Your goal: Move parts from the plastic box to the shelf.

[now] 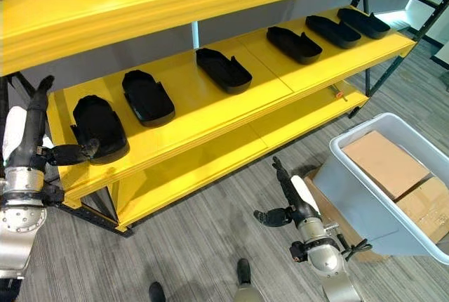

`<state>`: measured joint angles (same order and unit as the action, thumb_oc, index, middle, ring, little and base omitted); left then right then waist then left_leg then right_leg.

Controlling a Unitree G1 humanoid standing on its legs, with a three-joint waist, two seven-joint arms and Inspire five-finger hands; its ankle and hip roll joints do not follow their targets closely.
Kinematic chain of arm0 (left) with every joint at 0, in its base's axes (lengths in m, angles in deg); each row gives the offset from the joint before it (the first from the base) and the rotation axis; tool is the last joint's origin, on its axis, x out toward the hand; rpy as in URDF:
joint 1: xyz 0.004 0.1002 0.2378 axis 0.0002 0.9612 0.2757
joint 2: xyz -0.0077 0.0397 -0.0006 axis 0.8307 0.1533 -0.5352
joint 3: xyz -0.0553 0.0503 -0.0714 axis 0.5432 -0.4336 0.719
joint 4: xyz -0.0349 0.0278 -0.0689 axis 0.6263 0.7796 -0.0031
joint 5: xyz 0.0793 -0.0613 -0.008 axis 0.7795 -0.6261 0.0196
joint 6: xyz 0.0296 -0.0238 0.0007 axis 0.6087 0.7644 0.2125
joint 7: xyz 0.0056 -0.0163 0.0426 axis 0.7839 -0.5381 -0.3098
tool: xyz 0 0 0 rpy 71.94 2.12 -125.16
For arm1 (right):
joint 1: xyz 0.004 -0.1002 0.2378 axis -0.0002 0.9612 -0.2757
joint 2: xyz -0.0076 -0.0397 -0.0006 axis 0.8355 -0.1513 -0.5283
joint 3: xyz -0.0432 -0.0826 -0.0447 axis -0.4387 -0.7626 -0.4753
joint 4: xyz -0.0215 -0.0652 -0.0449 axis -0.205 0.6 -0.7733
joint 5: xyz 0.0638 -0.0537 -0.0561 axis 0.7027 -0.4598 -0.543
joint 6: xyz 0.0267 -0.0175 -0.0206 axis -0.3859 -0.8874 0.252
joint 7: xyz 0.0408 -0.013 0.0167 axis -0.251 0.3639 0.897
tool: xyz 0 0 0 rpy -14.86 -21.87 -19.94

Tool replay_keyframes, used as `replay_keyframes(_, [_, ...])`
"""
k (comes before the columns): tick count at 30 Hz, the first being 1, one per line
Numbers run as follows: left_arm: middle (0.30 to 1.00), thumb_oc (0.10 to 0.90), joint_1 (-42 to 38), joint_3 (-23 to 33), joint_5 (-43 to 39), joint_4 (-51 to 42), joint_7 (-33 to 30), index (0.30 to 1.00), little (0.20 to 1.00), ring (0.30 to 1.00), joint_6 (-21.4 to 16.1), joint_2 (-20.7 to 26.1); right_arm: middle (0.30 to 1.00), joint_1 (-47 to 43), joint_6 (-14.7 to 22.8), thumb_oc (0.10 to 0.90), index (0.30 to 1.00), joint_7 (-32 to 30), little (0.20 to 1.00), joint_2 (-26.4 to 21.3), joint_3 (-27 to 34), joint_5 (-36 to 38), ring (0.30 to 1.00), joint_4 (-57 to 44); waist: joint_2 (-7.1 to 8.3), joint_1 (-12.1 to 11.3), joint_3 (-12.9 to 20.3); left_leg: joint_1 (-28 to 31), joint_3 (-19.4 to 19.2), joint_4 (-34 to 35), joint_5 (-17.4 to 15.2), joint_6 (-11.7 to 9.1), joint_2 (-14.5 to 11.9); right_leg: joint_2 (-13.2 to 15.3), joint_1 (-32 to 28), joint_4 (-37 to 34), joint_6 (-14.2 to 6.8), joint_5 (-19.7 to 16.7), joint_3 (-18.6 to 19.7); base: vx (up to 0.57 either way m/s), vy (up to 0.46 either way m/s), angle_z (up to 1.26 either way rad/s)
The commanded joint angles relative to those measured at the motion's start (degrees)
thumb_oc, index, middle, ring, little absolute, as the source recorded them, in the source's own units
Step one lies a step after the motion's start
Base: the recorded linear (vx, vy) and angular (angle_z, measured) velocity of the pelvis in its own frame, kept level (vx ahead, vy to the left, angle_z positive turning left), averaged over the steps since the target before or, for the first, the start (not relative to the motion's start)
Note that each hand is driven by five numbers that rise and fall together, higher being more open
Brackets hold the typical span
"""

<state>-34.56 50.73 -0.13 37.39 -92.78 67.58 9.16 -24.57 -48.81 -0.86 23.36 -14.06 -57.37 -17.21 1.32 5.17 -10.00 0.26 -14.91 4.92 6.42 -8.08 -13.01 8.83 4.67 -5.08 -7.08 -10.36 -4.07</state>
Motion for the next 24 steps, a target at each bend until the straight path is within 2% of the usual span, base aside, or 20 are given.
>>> replay_keyframes(1, [1.0, 0.9, -4.2, -0.2, 7.6, -6.5, -2.8, 1.0, 1.0, 1.0, -6.6, 1.3, 1.0, -5.1, 6.8, 0.9, 1.0, -2.6, 1.0, -1.6, 4.2, 1.4, 1.0, -5.6, 0.06, 0.2, 2.0, 5.1, 2.8, 0.1, -4.8, 0.9, 0.1, 0.5, -6.4, 0.1, -1.3, 6.2, -3.6, -0.02, -0.035, 0.02])
replay_keyframes(4, [1.0, 0.9, -1.4, -2.4, 13.1, -10.4, -2.8, 1.0, 1.0, 1.0, -7.3, 0.4, 1.0, -5.0, 7.4, 0.9, 1.0, -3.5, 1.0, -1.7, 4.1, 1.4, 1.0, -6.2, 0.18, 0.0, 1.9, 4.9, 3.1, 0.1, -4.7, 0.9, 0.0, 0.4, -6.7, 0.1, -1.3, 6.3, -3.8, -0.02, -0.023, 0.03])
replay_keyframes(6, [1.0, 0.9, 1.4, -4.7, 14.1, -11.8, -2.3, 1.0, 1.0, 1.0, -7.7, -1.3, 1.0, -4.4, 7.5, 0.9, 1.0, -4.2, 1.0, -1.8, 4.3, 1.1, 1.0, -7.0, 0.27, -0.2, 1.7, 4.7, 3.3, 0.1, -4.5, 0.9, -0.1, 0.3, -6.6, 0.1, -1.2, 6.3, -4.0, -0.03, -0.041, 0.11])
replay_keyframes(9, [1.0, 0.9, 3.3, -5.9, 15.9, -12.0, -2.1, 1.0, 1.0, 1.0, -7.5, -1.6, 1.0, -4.1, 7.5, 0.9, 1.0, -5.1, 1.0, -1.8, 4.6, 1.1, 1.0, -7.2, 0.42, -0.3, 1.7, 4.4, 3.5, 0.1, -4.3, 1.0, -0.3, 0.2, -6.6, 0.1, -1.1, 6.4, -4.2, -0.02, -0.037, 0.06])
replay_keyframes(16, [1.0, 0.9, 6.6, -8.3, 22.3, -7.1, -4.4, 1.0, 1.0, 1.0, -6.1, -2.4, 1.0, -3.5, 7.5, 0.9, 1.0, -6.6, 1.0, -1.8, 4.4, 0.9, 1.0, -6.9, 0.9, -0.6, 1.5, 4.0, 3.9, 0.1, -3.9, 0.9, -0.6, -0.3, -6.5, 0.1, -1.0, 6.5, -4.7, -0.01, -0.019, 0.0])
replay_keyframes(21, [1.0, 0.9, 7.7, -9.0, 24.2, -5.7, -4.6, 1.0, 1.0, 1.0, -6.0, -2.4, 1.0, -3.4, 7.5, 0.9, 1.0, -7.1, 1.0, -1.8, 4.5, 0.8, 1.0, -6.7, 1.06, -0.8, 1.5, 3.6, 4.1, 0.1, -3.7, 0.8, -0.8, -0.5, -6.4, 0.1, -1.0, 6.6, -4.8, -0.01, -0.022, 0.01])
replay_keyframes(24, [1.0, 0.9, 8.4, -9.6, 26.0, -2.0, -5.2, 1.0, 1.0, 1.0, -4.5, -3.1, 1.0, -3.1, 7.4, 0.9, 1.0, -7.8, 1.0, -1.9, 4.9, 0.7, 1.0, -6.5, 1.3, -1.0, 1.3, 3.3, 4.4, 0.1, -3.4, 0.7, -1.0, -0.7, -6.6, 0.1, -0.8, 6.7, -5.0, -0.01, -0.027, 0.03])
